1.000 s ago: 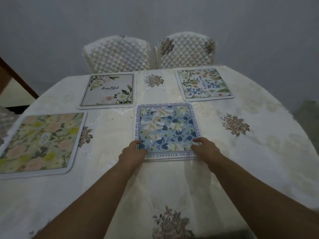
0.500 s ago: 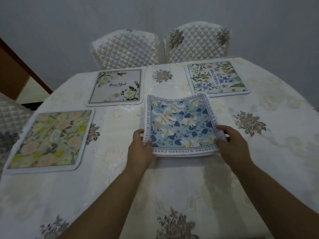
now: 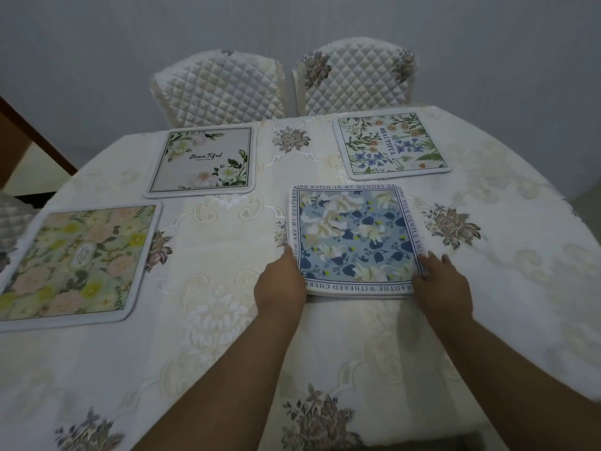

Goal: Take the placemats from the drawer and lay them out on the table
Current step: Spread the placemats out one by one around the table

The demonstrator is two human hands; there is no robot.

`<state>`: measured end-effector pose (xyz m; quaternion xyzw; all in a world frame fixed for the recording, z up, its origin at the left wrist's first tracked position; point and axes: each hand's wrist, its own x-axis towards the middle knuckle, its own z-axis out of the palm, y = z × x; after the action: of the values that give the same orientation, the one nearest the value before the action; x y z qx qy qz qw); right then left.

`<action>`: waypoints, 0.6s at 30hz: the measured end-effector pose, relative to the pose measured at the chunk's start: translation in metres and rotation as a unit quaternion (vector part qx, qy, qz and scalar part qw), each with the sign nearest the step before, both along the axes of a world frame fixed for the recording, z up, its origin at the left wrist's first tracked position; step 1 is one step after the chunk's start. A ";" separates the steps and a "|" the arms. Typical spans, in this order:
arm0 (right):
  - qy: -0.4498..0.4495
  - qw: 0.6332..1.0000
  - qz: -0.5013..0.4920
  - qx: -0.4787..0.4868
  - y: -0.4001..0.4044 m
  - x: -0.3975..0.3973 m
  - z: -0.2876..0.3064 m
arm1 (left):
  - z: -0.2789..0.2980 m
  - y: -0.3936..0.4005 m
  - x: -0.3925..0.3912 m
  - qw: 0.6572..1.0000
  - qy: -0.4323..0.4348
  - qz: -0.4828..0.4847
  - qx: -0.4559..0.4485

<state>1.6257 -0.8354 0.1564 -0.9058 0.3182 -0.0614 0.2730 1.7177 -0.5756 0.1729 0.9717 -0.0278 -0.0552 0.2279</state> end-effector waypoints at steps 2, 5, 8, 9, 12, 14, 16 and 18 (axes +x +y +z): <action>-0.039 0.998 -0.033 0.028 0.005 0.001 0.006 | 0.004 0.000 -0.002 1.000 -0.003 -0.007 0.013; -0.061 0.997 -0.026 0.043 0.017 0.004 0.023 | 0.012 0.002 -0.008 1.000 -0.016 -0.001 -0.010; -0.090 0.994 -0.007 0.059 0.038 0.002 0.039 | 0.024 0.016 -0.018 0.994 -0.030 0.017 -0.108; -0.104 0.993 0.004 0.058 0.047 0.000 0.042 | 0.030 0.027 -0.022 0.989 -0.028 0.032 -0.142; -0.127 0.988 0.046 0.075 0.076 -0.011 0.039 | 0.038 0.082 -0.043 0.978 -0.019 0.090 -0.186; -0.127 0.983 0.077 0.106 0.105 -0.021 0.034 | 0.033 0.128 -0.063 0.977 -0.010 0.119 -0.175; -0.118 0.977 0.108 0.139 0.140 -0.038 0.029 | 0.022 0.173 -0.086 0.977 0.011 0.139 -0.161; -0.109 0.970 0.127 0.177 0.172 -0.059 0.016 | 0.010 0.210 -0.109 0.977 0.047 0.151 -0.143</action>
<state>1.5668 -0.6637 0.1724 -0.8642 0.1743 -0.0670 0.4672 1.6085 -0.3660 0.1832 0.9183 0.1224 -0.0615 0.3714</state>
